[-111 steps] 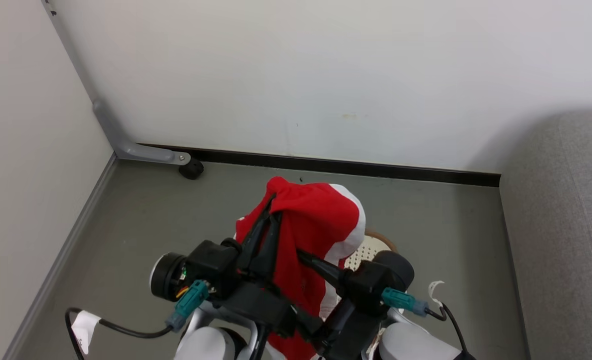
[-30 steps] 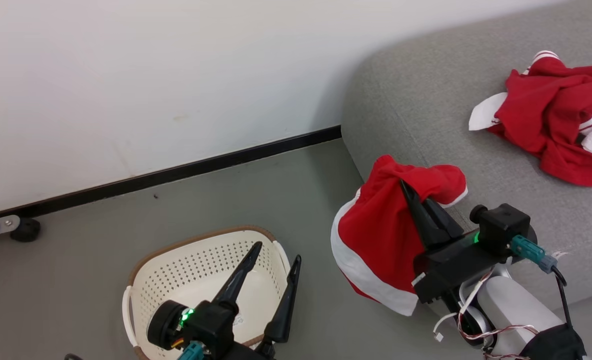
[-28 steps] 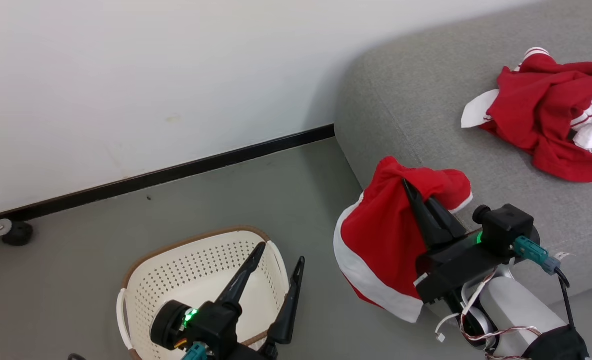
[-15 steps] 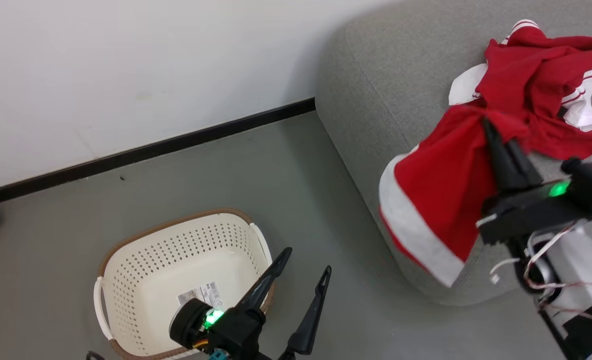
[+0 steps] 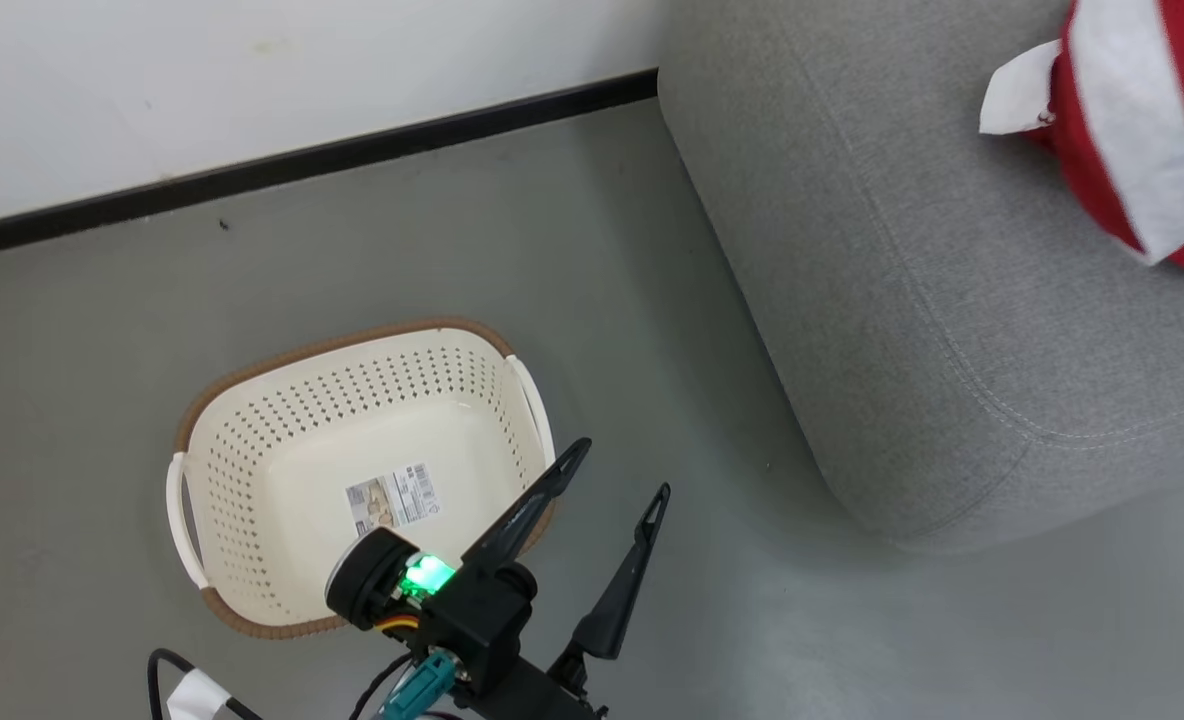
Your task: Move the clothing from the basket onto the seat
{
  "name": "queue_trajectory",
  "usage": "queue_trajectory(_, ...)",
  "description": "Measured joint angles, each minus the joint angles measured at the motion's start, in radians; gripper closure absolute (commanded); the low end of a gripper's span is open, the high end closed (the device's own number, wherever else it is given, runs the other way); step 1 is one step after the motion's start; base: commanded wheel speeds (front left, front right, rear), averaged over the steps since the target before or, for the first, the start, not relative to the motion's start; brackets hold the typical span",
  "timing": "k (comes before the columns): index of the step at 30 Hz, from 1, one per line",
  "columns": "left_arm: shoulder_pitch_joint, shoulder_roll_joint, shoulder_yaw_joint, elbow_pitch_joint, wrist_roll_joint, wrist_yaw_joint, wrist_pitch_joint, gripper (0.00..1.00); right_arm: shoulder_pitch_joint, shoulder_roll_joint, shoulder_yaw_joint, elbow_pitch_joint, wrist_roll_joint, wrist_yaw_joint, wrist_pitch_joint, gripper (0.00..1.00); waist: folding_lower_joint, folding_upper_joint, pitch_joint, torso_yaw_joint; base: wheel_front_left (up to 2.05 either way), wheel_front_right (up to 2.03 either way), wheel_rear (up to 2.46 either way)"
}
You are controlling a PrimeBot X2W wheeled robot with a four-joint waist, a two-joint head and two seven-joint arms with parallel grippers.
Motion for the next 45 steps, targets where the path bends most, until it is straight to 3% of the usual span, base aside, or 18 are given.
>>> queue_trajectory(9,-0.011,0.034,0.043,-0.026,0.000,0.010,0.013,0.00,-0.195,-0.119,-0.068,0.138,-0.003,0.000,0.000,1.00,-0.0001,0.0000,0.111,0.048,0.00,0.00,0.00)
queue_trajectory(13,-0.012,0.061,0.059,-0.041,0.000,0.010,0.029,0.00,-0.303,-0.126,-0.090,0.216,-0.001,0.000,0.000,1.00,0.0000,0.0000,0.171,0.068,0.00,0.00,0.00)
queue_trajectory(25,-0.010,0.131,0.119,-0.081,0.016,0.038,0.044,0.00,-0.406,-0.176,-0.139,0.394,0.023,0.018,0.000,1.00,-0.0001,0.0001,0.285,0.071,0.00,0.00,0.00)
queue_trajectory(36,0.018,0.181,0.145,-0.140,0.044,0.056,0.067,0.00,-0.346,-0.176,-0.175,0.542,0.041,0.045,0.000,1.00,-0.0001,0.0000,0.374,0.018,0.00,0.00,0.00)
queue_trajectory(44,0.011,0.198,0.167,-0.157,0.047,0.064,0.074,0.00,-0.320,-0.107,-0.186,0.634,0.049,0.053,0.000,1.00,0.0000,0.0000,0.428,-0.030,0.00,0.00,0.00)
queue_trajectory(45,0.011,0.198,0.168,-0.157,0.049,0.064,0.074,0.00,-0.320,-0.106,-0.188,0.637,0.049,0.053,0.000,0.81,0.0000,0.0000,0.432,-0.034,0.00,0.00,0.00)
